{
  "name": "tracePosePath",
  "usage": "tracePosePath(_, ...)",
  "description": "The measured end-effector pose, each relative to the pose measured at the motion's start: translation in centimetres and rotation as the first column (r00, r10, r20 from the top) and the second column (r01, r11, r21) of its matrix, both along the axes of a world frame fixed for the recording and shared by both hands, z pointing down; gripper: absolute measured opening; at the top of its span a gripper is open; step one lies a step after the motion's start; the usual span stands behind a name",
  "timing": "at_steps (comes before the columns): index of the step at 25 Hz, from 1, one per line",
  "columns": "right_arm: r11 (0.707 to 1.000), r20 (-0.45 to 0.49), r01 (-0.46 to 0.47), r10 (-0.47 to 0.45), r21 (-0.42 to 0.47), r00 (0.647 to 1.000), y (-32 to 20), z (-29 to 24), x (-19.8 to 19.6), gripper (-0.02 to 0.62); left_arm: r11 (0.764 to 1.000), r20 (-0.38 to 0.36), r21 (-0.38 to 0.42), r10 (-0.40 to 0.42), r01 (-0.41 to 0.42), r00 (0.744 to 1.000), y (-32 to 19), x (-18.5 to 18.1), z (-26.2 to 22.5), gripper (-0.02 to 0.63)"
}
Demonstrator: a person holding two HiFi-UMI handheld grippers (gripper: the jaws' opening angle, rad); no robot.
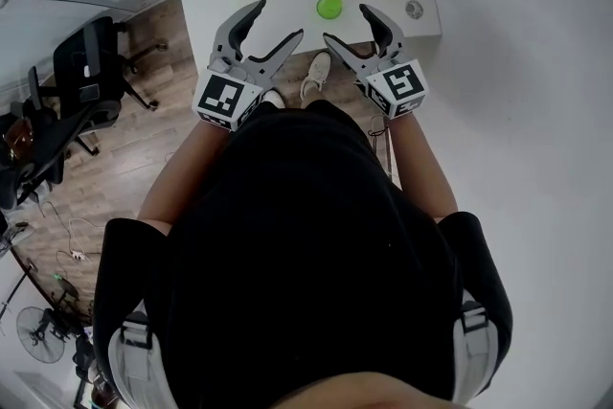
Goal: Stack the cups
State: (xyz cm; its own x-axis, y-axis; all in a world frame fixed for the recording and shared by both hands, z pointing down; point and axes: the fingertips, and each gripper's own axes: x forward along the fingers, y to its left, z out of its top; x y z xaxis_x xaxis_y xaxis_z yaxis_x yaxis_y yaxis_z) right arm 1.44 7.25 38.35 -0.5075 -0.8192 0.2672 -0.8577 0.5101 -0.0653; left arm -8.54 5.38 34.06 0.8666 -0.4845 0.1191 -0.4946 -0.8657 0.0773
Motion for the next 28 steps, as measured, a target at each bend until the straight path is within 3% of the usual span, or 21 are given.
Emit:
tracePosePath(12, 0.961, -0.045, 0.136, -0.152, -0.241, 0.987, -5.9, 12.6, 3.5, 0.337, 0.999, 0.027, -0.011, -0.043, 0.043, 0.999, -7.2, 5.9, 1.8, 0.296)
tracePosePath(28, 0.912, -0.084, 0.089, -0.134, -0.4, 0.987, -7.3, 22.8, 4.1, 0.318, 0.997, 0.056, -0.057, -0.046, 0.05, 0.997, -10.0, 7.6, 5.1, 0.273)
